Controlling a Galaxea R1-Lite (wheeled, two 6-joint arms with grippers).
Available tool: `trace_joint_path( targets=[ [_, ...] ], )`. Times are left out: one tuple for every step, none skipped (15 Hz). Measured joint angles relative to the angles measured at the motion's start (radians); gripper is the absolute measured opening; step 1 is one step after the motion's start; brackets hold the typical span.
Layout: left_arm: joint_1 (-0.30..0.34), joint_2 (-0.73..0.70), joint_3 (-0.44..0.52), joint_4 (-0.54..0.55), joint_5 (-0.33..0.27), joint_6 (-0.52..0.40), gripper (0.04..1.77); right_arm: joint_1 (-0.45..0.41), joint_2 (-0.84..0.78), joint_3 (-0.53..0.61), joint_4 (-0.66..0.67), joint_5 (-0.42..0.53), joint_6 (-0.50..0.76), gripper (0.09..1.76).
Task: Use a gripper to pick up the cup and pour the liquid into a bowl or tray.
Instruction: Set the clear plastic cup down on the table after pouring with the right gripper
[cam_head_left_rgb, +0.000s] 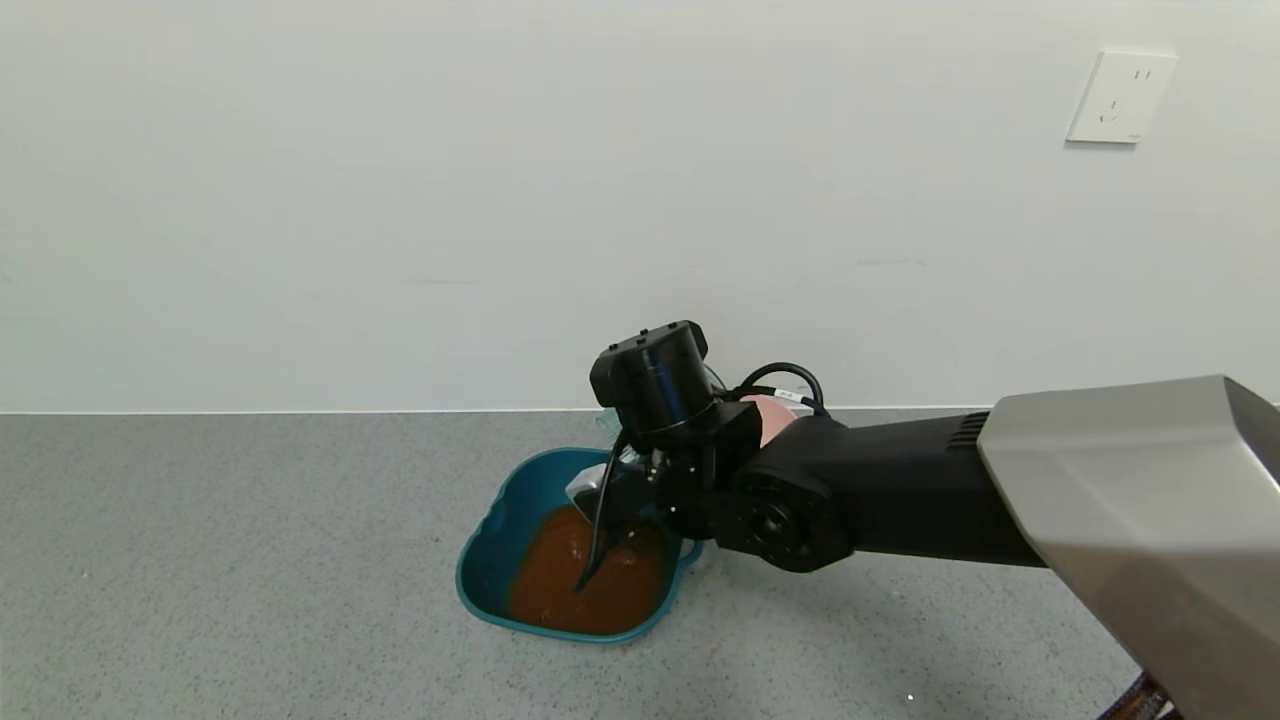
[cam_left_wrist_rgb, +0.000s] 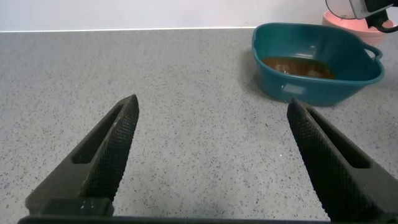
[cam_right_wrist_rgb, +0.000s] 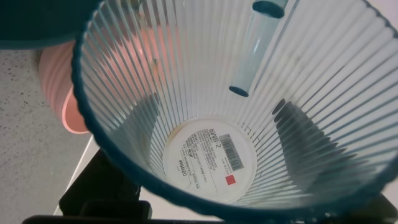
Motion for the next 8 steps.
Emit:
trace_joint_path(
  targets=[
    [0.000,0.000,0.000,0.000,0.000,0.000,1.72,0.001,0.000,0.000,0.000,0.000,0.000,1.35],
    [0.001,0.000,0.000,0.000,0.000,0.000,1.72,0.001,0.001,0.000,-0.001,0.000,0.000,1.35],
    [0.001,0.000,0.000,0.000,0.000,0.000,1.72,0.001,0.001,0.000,-0.001,0.000,0.000,1.35],
    [0.001,0.000,0.000,0.000,0.000,0.000,1.72,0.001,0.001,0.000,-0.001,0.000,0.000,1.35],
    [0.001,0.000,0.000,0.000,0.000,0.000,1.72,0.001,0.001,0.000,-0.005,0.000,0.000,1.35],
    [0.001,0.000,0.000,0.000,0.000,0.000,1.72,0.001,0.001,0.000,-0.005,0.000,0.000,1.35],
    [0.001,0.000,0.000,0.000,0.000,0.000,1.72,0.001,0.001,0.000,-0.006,0.000,0.000,1.35],
    [0.001,0.000,0.000,0.000,0.000,0.000,1.72,0.001,0.002,0.000,-0.007,0.000,0.000,1.35]
  ],
)
